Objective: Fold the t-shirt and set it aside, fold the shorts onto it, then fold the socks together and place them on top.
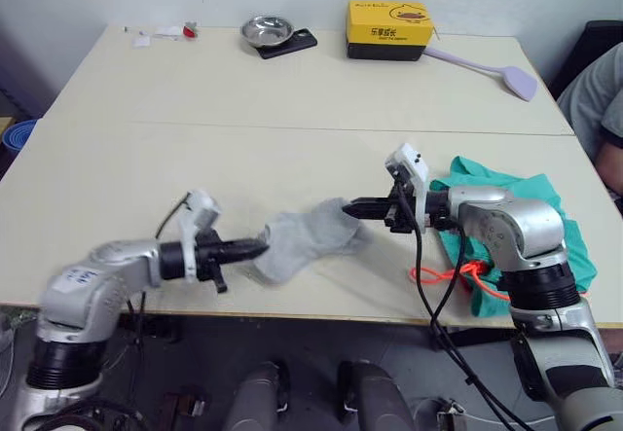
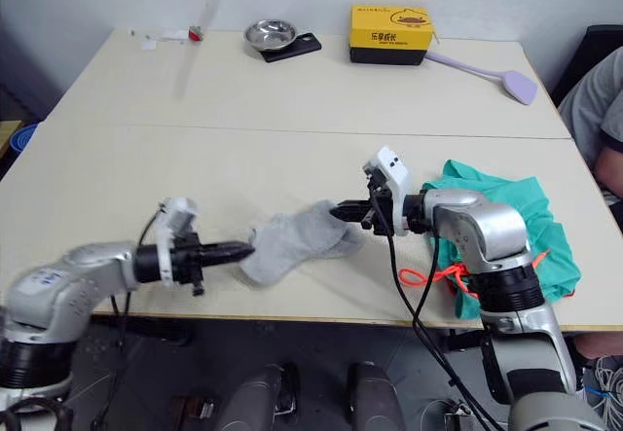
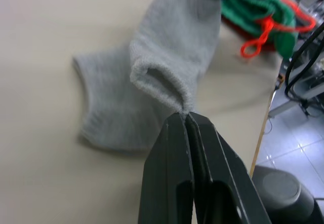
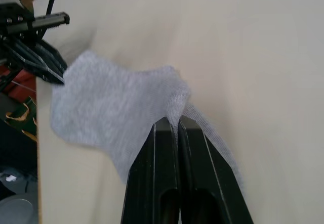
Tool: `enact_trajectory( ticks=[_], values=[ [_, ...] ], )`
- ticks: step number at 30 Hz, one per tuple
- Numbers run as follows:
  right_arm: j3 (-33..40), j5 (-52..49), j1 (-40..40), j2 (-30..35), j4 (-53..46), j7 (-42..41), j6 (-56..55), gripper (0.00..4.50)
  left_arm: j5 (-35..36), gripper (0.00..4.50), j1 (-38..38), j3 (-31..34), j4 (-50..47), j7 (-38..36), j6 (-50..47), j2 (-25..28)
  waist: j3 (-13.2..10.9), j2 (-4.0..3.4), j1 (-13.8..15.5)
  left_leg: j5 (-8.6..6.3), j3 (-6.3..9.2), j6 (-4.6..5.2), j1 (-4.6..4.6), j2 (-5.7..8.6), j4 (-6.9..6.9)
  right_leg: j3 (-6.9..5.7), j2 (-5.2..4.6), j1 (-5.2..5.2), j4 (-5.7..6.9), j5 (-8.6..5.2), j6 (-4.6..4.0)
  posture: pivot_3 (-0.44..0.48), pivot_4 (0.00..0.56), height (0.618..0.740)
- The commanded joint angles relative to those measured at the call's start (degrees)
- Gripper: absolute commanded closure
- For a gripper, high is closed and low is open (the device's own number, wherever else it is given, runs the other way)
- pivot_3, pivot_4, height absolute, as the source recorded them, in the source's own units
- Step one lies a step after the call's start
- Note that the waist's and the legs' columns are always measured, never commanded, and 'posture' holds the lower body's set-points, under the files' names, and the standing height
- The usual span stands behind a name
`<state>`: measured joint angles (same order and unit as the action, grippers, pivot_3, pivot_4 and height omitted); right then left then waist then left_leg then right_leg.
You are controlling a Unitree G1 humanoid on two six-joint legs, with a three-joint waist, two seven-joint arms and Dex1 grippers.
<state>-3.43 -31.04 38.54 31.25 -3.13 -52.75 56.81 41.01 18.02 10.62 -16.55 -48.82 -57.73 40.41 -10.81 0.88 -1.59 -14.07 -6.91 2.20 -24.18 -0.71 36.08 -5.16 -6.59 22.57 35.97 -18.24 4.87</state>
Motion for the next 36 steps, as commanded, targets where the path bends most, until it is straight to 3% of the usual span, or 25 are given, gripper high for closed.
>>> enact_trajectory(
  ticks=[1,16,25,36],
  values=[
    [3.3,-2.6,-2.1,1.6,-4.5,1.7,3.2,4.50,1.9,4.47,1.8,0.7,3.0,-2.3,-1.1,2.2,0.0,0.00,0.0,-0.01,0.00,0.01,0.01,0.00,0.00,0.00,0.00,-0.01,0.00,0.00,0.00,0.000,0.150,0.740],
    [4.1,-3.3,-7.3,1.4,-7.6,8.7,5.5,4.50,-6.7,4.47,15.4,-12.1,22.3,-8.2,5.1,0.1,0.0,0.01,-0.1,0.13,-0.09,0.22,-0.05,0.01,-0.06,0.02,0.03,0.11,0.01,0.00,0.00,0.000,0.150,0.740],
    [3.5,-2.6,-8.2,1.0,-6.2,8.9,3.2,4.50,-8.8,4.47,16.7,-13.5,25.2,-10.0,5.7,-0.5,0.0,0.01,0.0,0.20,-0.08,0.33,-0.06,0.00,-0.01,0.03,0.03,0.10,0.03,0.00,0.00,0.000,0.150,0.740],
    [1.3,-0.6,-9.0,-0.2,-3.9,8.4,-1.8,4.50,-9.9,4.47,15.8,-11.2,26.7,-7.2,7.9,-3.8,0.0,0.01,0.0,0.21,-0.08,0.34,-0.06,0.00,-0.01,0.04,0.03,0.10,0.04,0.00,0.00,0.000,0.150,0.740]
  ],
)
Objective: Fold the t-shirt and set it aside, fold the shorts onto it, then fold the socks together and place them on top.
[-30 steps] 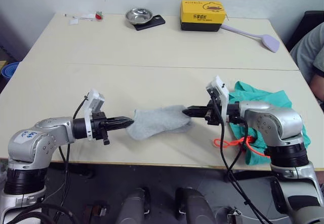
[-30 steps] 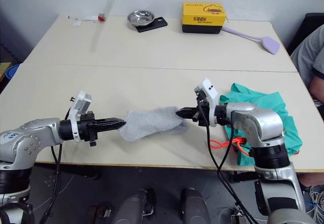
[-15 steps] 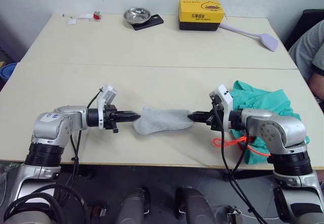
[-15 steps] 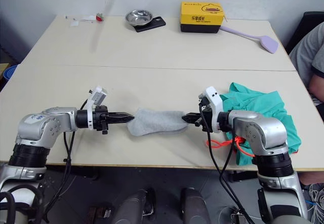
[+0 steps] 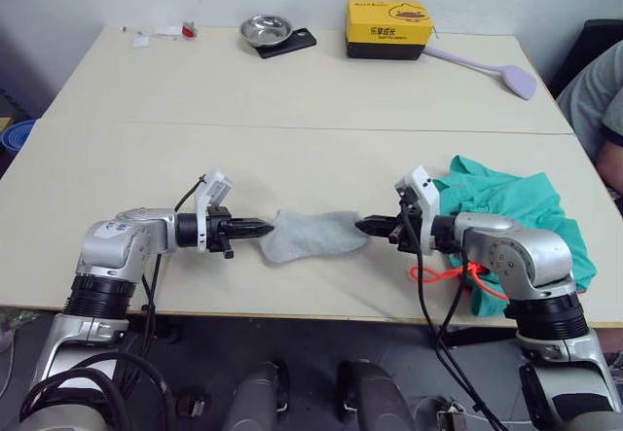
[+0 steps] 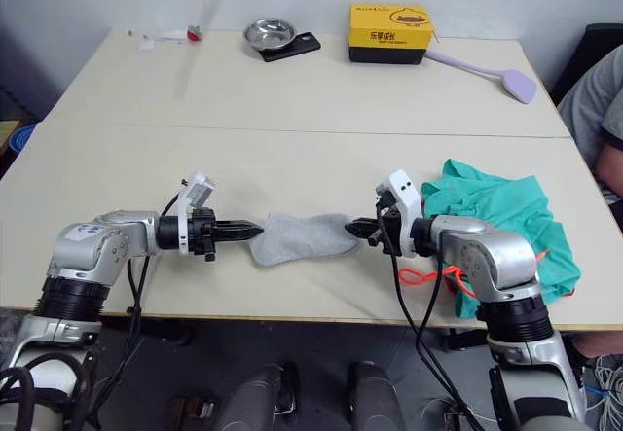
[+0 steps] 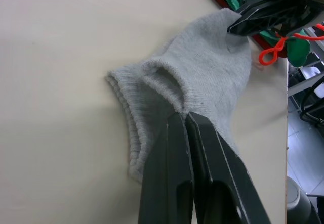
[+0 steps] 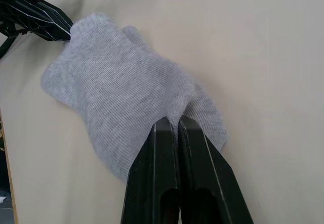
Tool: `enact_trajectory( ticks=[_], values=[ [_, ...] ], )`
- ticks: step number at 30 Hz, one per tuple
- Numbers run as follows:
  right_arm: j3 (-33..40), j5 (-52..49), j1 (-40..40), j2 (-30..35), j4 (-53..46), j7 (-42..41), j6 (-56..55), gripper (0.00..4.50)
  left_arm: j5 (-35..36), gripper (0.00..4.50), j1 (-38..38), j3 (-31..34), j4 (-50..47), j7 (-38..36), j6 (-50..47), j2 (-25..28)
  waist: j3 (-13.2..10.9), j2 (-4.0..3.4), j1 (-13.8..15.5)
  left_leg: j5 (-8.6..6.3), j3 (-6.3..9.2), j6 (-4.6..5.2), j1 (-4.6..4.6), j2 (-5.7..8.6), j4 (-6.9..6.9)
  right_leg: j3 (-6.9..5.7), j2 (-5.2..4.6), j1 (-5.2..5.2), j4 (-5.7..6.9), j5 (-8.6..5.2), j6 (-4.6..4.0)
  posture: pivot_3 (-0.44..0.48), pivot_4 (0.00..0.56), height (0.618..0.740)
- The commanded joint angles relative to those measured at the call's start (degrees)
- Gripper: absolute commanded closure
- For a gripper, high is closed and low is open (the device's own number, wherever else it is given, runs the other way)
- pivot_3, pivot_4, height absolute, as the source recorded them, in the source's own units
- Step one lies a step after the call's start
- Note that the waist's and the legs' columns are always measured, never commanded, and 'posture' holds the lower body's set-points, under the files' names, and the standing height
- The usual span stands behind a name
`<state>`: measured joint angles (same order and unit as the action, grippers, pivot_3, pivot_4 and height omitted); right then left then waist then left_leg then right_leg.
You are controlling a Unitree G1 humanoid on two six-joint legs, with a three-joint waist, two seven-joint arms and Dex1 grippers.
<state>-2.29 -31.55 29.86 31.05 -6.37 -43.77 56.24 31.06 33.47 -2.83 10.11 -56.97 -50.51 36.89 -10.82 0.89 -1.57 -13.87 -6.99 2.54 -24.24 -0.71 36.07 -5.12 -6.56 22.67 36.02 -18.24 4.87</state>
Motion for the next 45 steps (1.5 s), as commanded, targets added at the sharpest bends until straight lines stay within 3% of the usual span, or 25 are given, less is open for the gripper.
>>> enact_trajectory(
  ticks=[1,3,5,8,14,18,21,25,28,29,36,45],
  values=[
    [0.1,-0.1,-0.3,0.0,-0.5,-0.6,-1.3,4.50,0.1,4.47,0.3,2.6,0.2,1.4,0.5,-0.5,0.0,0.00,0.0,0.00,0.00,0.00,0.00,0.00,0.00,0.00,0.00,0.00,0.00,0.00,0.00,0.000,0.150,0.740],
    [0.9,-1.1,-0.3,-0.4,-0.4,-0.2,0.1,4.50,0.1,4.47,0.4,2.8,0.3,2.1,-0.4,-0.6,0.0,0.00,0.0,0.01,0.01,0.01,0.00,0.00,0.00,0.00,0.00,0.00,0.02,0.00,0.00,0.000,0.150,0.740],
    [0.7,-1.1,-0.6,-0.4,-0.9,-0.8,-0.6,4.04,-0.8,4.28,0.5,2.2,0.5,3.0,-1.1,-0.2,0.0,0.00,-0.1,0.01,0.00,0.02,0.01,0.00,0.00,0.00,0.00,0.00,0.03,0.00,0.00,0.000,0.150,0.740],
    [1.4,0.1,-0.9,-0.5,-0.9,0.2,-2.8,3.17,-1.2,3.55,-0.1,2.7,-0.1,3.5,0.3,-0.3,0.0,0.00,0.0,0.02,0.00,0.03,0.01,0.00,0.00,-0.01,0.00,0.00,0.04,0.00,0.00,0.000,0.150,0.740],
    [3.7,-0.5,-3.3,5.1,-7.9,-5.3,-9.7,1.05,0.8,1.55,-4.6,8.0,-7.8,-0.9,8.4,1.8,0.0,0.00,0.0,0.00,-0.01,0.02,0.00,0.00,-0.02,0.00,0.00,0.00,-0.02,0.00,0.00,0.000,0.150,0.740],
    [3.9,-2.7,-3.4,3.3,-10.1,-8.6,-14.8,1.05,1.6,1.55,-6.2,10.3,-11.1,-3.7,16.6,0.1,0.0,0.00,0.0,-0.13,0.01,-0.27,0.02,0.00,-0.06,-0.02,0.00,0.00,-0.02,0.00,0.00,0.000,0.150,0.740],
    [-0.7,1.3,-3.0,-0.1,-8.8,-7.1,-19.5,1.67,-0.9,2.13,-6.2,7.3,-11.3,-2.8,21.1,-3.3,0.0,0.00,0.0,-0.15,0.03,-0.30,0.14,-0.01,0.00,-0.03,0.00,-0.15,-0.01,0.00,0.01,0.000,0.150,0.740],
    [-10.5,14.7,-3.7,-4.8,-4.2,-1.0,-30.1,3.05,-8.4,3.41,-5.8,2.5,-6.0,2.3,28.7,-8.8,0.0,0.02,0.1,-0.13,0.00,-0.26,0.08,0.03,0.05,-0.04,0.00,-0.11,0.01,0.03,0.05,0.000,0.150,0.740],
    [-13.6,18.9,-5.3,-6.8,-2.3,0.8,-34.0,4.13,-11.2,4.42,-6.8,-0.6,-4.8,2.3,30.8,-10.2,0.0,0.02,0.1,0.05,-0.04,0.06,0.00,0.04,0.06,-0.07,0.01,-0.05,0.02,0.03,0.06,0.000,0.150,0.740],
    [-13.9,20.3,-6.0,-7.3,-1.3,2.1,-34.8,4.43,-11.9,4.50,-7.4,-1.5,-4.4,2.9,30.9,-10.9,0.0,0.02,0.1,0.05,-0.07,0.06,0.00,0.04,0.04,-0.06,0.01,-0.05,0.03,0.03,0.06,0.000,0.150,0.740],
    [-10.2,23.8,-9.6,-7.0,3.4,6.3,-39.6,4.48,-18.6,4.50,-12.4,-3.5,-1.9,12.3,31.8,-14.1,0.0,0.05,0.1,0.04,0.01,0.08,0.11,0.03,0.10,-0.05,0.01,-0.17,0.04,0.06,0.09,0.000,0.150,0.740],
    [0.2,17.5,-12.6,-6.0,2.9,7.1,-33.1,4.48,-16.8,4.50,-14.8,-1.4,-2.0,10.7,35.0,-12.6,0.1,0.06,-0.1,-0.11,0.05,-0.23,0.30,-0.01,-0.01,-0.04,0.01,-0.25,0.09,0.06,0.06,0.000,0.150,0.740]
  ],
)
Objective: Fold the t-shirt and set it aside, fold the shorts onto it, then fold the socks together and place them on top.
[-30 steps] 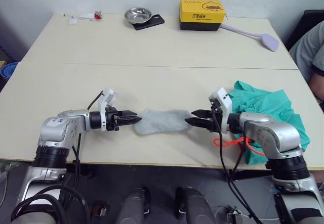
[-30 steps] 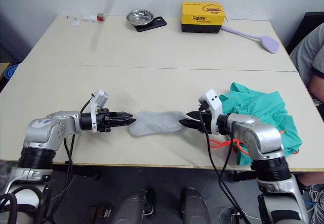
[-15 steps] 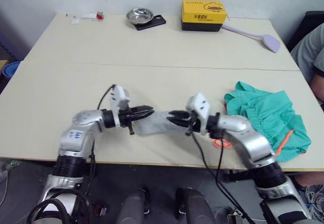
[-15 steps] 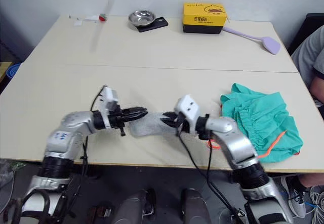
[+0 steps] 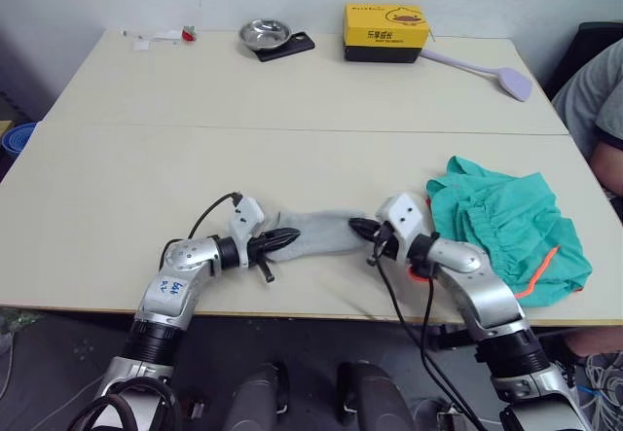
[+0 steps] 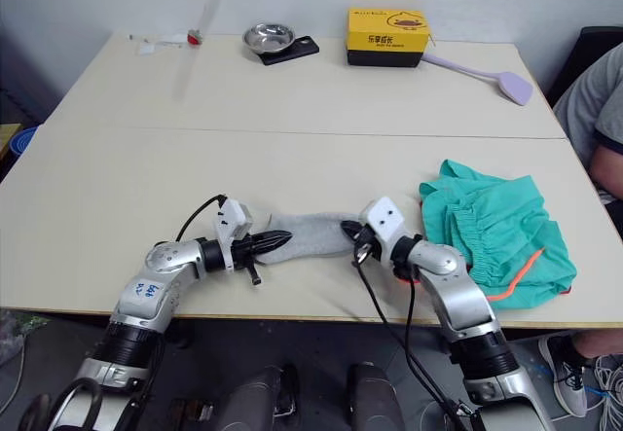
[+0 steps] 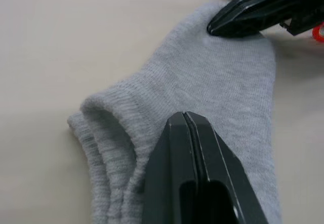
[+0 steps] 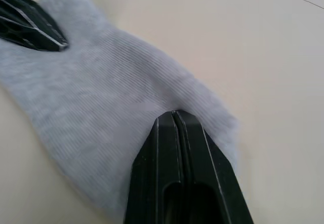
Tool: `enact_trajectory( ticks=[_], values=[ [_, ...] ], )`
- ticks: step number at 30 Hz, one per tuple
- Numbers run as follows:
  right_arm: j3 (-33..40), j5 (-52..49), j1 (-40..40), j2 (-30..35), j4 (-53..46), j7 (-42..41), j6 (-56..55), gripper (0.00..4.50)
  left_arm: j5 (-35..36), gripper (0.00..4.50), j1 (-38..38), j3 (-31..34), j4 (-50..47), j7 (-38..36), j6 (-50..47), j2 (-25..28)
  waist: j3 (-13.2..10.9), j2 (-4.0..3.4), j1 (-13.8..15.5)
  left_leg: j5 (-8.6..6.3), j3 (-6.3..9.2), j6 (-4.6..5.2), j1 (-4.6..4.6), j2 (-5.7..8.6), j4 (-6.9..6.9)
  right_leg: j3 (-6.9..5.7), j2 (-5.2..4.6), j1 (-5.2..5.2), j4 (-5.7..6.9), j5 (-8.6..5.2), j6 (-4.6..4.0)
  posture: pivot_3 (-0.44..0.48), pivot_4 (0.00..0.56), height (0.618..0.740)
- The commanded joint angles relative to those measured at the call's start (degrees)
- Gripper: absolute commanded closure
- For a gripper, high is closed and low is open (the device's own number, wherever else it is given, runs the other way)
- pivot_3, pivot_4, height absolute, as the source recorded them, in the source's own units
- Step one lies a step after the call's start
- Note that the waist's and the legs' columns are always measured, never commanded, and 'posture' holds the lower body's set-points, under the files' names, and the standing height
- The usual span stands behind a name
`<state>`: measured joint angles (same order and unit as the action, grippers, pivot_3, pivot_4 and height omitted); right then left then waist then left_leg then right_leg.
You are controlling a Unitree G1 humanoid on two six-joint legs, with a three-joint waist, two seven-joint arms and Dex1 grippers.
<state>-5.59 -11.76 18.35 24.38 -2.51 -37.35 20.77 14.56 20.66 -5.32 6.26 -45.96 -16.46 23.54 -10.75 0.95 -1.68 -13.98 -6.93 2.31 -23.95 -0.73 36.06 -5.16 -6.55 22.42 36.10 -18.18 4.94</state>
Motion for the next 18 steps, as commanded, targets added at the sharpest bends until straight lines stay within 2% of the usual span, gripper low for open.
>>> enact_trajectory(
  ticks=[1,3,6,11,16,17,18],
  values=[
    [5.0,-4.3,-1.4,0.1,-1.7,0.4,3.6,4.48,0.6,4.50,-1.9,1.4,1.5,-1.2,2.1,0.4,0.0,0.00,0.0,0.00,0.00,0.00,0.01,-0.01,-0.02,0.00,0.00,0.01,0.00,0.00,-0.01,0.000,0.150,0.740],
    [8.0,-9.4,-1.8,-1.3,-4.5,0.3,7.4,4.48,2.4,4.50,-1.6,2.0,0.7,-2.9,4.1,-0.2,0.0,0.00,0.0,0.01,0.00,0.00,-0.01,-0.01,-0.03,0.00,0.00,0.03,0.01,-0.01,-0.02,0.000,0.150,0.740],
    [14.5,-23.7,-2.4,-3.5,-12.6,3.6,23.1,3.91,5.9,4.50,0.5,3.2,-0.7,-6.8,5.9,-1.0,0.0,0.00,0.1,0.02,0.01,0.05,-0.13,-0.02,-0.02,-0.01,0.00,0.13,0.01,-0.01,-0.02,0.000,0.150,0.740],
    [22.3,-37.0,-1.6,-6.7,-16.3,16.0,44.6,2.15,3.4,4.50,5.1,1.3,3.1,-9.8,8.7,-0.4,0.0,0.00,0.4,-0.11,0.12,0.20,-0.18,-0.02,0.01,-0.05,-0.03,0.07,-0.10,0.00,-0.04,0.000,0.150,0.740],
    [23.6,-40.2,0.3,-9.4,-15.5,23.2,53.2,0.33,-0.8,4.50,8.9,-1.3,10.0,-10.5,12.3,-1.3,0.0,0.00,0.1,-0.07,0.08,0.26,-0.24,0.00,-0.04,-0.05,-0.04,0.16,-0.12,0.01,-0.05,0.000,0.150,0.740],
    [23.9,-40.7,0.5,-9.8,-15.4,24.1,54.2,0.03,-1.3,4.50,9.5,-1.5,11.2,-10.5,13.0,-1.5,0.0,0.00,0.0,0.03,0.06,0.43,-0.25,0.00,-0.05,-0.05,-0.03,0.17,-0.12,0.01,-0.05,0.000,0.150,0.740],
    [24.5,-41.1,0.8,-10.5,-15.2,25.3,54.8,0.03,-1.4,4.50,10.2,-1.4,12.5,-10.0,13.1,-2.0,0.0,0.00,0.0,0.05,0.04,0.48,-0.24,0.00,-0.06,-0.05,-0.03,0.17,-0.12,0.01,-0.05,0.000,0.150,0.740]
  ],
)
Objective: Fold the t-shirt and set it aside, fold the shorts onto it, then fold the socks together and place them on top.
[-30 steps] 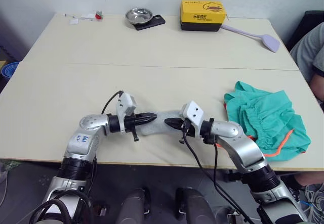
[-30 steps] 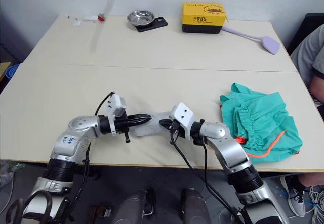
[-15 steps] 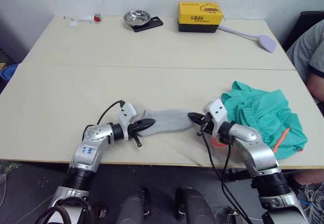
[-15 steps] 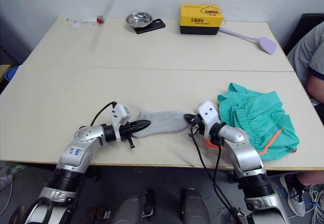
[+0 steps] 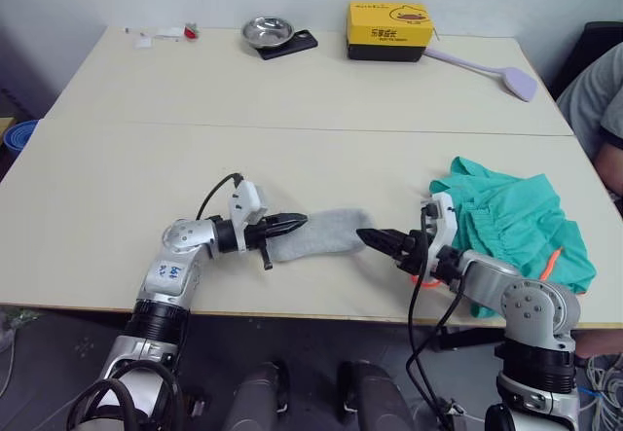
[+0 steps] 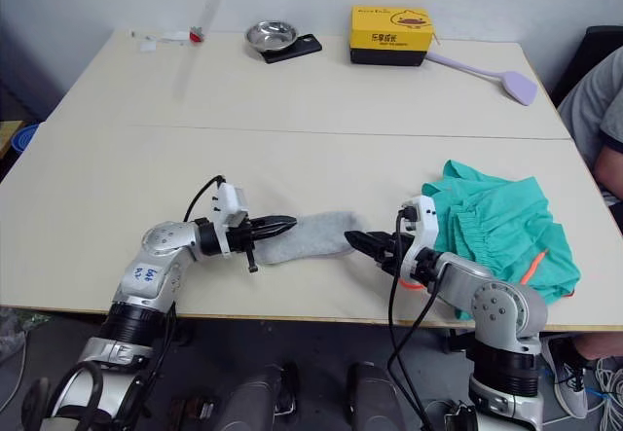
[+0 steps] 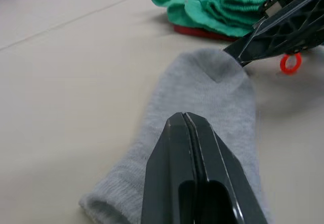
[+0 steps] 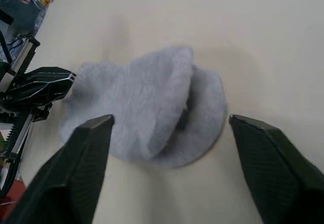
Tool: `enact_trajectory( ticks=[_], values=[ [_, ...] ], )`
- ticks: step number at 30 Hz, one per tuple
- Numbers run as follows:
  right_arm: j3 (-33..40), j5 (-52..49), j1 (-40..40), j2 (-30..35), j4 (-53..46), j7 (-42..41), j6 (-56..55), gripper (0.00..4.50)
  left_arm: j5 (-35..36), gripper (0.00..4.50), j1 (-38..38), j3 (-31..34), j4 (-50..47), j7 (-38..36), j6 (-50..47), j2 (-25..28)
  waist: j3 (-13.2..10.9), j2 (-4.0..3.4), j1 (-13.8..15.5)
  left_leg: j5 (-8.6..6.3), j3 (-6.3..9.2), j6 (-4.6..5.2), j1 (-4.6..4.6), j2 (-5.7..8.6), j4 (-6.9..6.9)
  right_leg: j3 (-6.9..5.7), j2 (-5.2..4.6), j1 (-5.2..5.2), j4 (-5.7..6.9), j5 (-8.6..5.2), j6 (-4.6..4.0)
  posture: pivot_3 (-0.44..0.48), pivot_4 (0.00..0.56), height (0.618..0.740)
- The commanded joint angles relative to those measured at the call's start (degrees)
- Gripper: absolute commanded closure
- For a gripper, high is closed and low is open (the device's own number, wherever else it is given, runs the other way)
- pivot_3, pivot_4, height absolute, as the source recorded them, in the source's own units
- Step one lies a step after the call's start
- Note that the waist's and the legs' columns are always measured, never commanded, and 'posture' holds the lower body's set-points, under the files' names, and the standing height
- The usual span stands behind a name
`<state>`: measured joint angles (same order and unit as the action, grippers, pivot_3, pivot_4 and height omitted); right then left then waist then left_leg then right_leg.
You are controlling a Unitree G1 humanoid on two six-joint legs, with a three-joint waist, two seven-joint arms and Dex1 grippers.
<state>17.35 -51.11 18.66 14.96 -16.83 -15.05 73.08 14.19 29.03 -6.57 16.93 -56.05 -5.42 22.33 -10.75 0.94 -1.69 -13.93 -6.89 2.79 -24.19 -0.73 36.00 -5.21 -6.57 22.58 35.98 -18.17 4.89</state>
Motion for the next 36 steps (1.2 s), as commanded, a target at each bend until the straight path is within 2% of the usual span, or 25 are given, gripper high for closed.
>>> enact_trajectory(
  ticks=[1,6,9,14,20,23,30,36],
  values=[
    [1.9,-2.1,0.9,-1.7,-0.6,4.2,3.1,0.03,-1.0,4.50,2.4,0.1,3.0,0.5,2.3,-1.2,0.0,0.00,0.1,-0.01,0.00,0.02,0.00,0.00,0.00,0.00,0.00,0.00,0.00,0.00,0.00,0.000,0.150,0.740],
    [0.7,-2.7,2.3,-4.1,0.8,6.3,5.8,0.03,-2.6,4.50,3.6,-0.9,6.9,0.7,4.0,-2.5,0.0,0.00,0.0,-0.03,0.00,0.13,0.01,0.00,0.03,0.00,0.00,-0.01,0.04,0.00,0.00,0.000,0.150,0.740],
    [-0.1,-2.8,2.6,-6.4,1.5,7.3,6.8,0.63,-3.1,4.50,3.8,-1.2,8.4,1.1,5.3,-3.3,0.0,0.00,0.0,-0.03,0.00,0.14,0.04,0.00,0.01,0.00,0.01,-0.01,0.07,0.00,0.00,0.000,0.150,0.740],
    [2.3,-2.5,4.9,-8.8,3.7,9.5,5.2,2.43,-4.1,4.50,4.0,-1.6,9.9,0.7,6.5,-4.0,0.0,0.00,0.1,-0.02,0.00,0.16,0.03,0.00,0.02,-0.01,0.01,-0.02,0.07,0.00,0.00,0.000,0.150,0.740],
    [4.0,-2.0,6.0,-6.8,3.6,9.8,3.8,4.48,-4.3,4.50,4.3,-1.7,10.4,0.4,6.8,-4.4,0.0,0.00,0.1,-0.03,-0.01,0.18,0.01,0.00,0.02,-0.01,0.01,-0.01,0.05,0.00,0.00,0.000,0.150,0.740],
    [3.5,-0.6,6.3,-3.3,1.8,9.2,2.3,4.48,-4.5,4.50,4.7,-2.3,10.8,0.1,7.1,-5.3,0.0,0.00,0.2,-0.04,-0.01,0.20,0.00,0.01,0.02,-0.01,0.01,-0.02,0.03,0.00,0.01,0.000,0.150,0.740],
    [-4.7,2.3,7.2,3.0,-5.2,6.8,0.5,4.48,-6.3,4.50,8.0,-3.3,15.5,1.7,8.1,-9.0,0.0,0.00,0.3,-0.06,-0.01,0.25,-0.03,0.04,0.02,-0.03,-0.02,-0.02,-0.02,0.01,0.02,0.000,0.150,0.740],
    [-9.7,3.5,9.2,0.4,-9.1,9.5,2.3,4.48,-8.8,4.50,8.6,-3.5,18.1,5.4,5.7,-9.5,0.0,0.00,0.3,-0.04,0.00,0.29,-0.02,0.04,0.04,-0.06,-0.02,-0.03,0.01,0.01,0.03,0.000,0.150,0.740]
  ],
)
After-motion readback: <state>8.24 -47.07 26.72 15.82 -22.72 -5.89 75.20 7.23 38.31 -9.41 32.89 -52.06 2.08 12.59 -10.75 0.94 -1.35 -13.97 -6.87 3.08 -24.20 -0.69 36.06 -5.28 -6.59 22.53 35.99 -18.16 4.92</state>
